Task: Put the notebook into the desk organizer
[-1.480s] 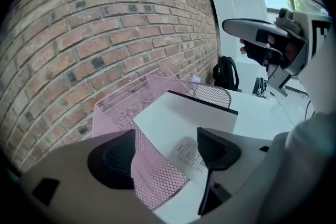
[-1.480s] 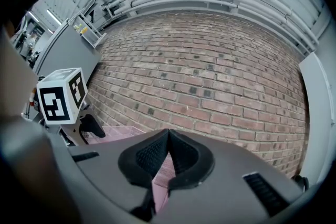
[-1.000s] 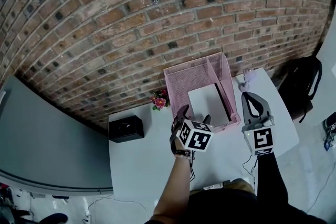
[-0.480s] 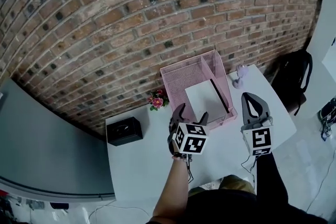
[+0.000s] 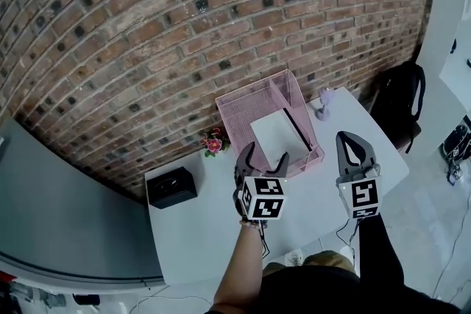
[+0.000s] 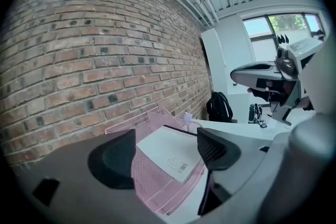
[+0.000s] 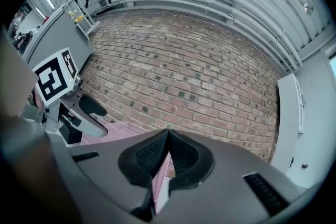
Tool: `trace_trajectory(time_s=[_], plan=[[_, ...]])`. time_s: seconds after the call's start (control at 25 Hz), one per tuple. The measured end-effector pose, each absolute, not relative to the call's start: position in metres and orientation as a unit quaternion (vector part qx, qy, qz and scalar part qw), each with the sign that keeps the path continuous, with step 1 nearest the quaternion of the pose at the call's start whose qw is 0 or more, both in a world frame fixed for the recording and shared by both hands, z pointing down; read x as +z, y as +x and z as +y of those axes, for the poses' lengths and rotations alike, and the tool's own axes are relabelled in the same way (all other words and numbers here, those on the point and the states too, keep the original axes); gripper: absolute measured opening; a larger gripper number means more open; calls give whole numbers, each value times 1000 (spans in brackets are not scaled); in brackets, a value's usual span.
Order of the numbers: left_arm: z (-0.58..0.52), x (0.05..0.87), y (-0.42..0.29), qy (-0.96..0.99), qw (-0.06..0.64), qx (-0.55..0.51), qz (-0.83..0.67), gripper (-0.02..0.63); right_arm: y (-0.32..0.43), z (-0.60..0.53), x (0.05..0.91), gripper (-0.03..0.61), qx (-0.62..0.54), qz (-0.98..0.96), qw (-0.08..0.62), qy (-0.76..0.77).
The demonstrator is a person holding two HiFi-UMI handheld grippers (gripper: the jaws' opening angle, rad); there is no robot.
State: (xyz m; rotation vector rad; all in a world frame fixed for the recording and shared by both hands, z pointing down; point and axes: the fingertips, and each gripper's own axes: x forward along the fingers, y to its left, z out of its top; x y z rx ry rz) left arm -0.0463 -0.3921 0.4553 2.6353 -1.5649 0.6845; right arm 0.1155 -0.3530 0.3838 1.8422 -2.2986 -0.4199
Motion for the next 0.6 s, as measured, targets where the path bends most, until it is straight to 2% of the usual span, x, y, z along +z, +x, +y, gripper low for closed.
trace_trajectory(time_s=[0.6], plan=[[-320, 415, -33, 839, -44, 146, -522, 351, 132, -290, 381, 20, -122, -783, 59, 607]])
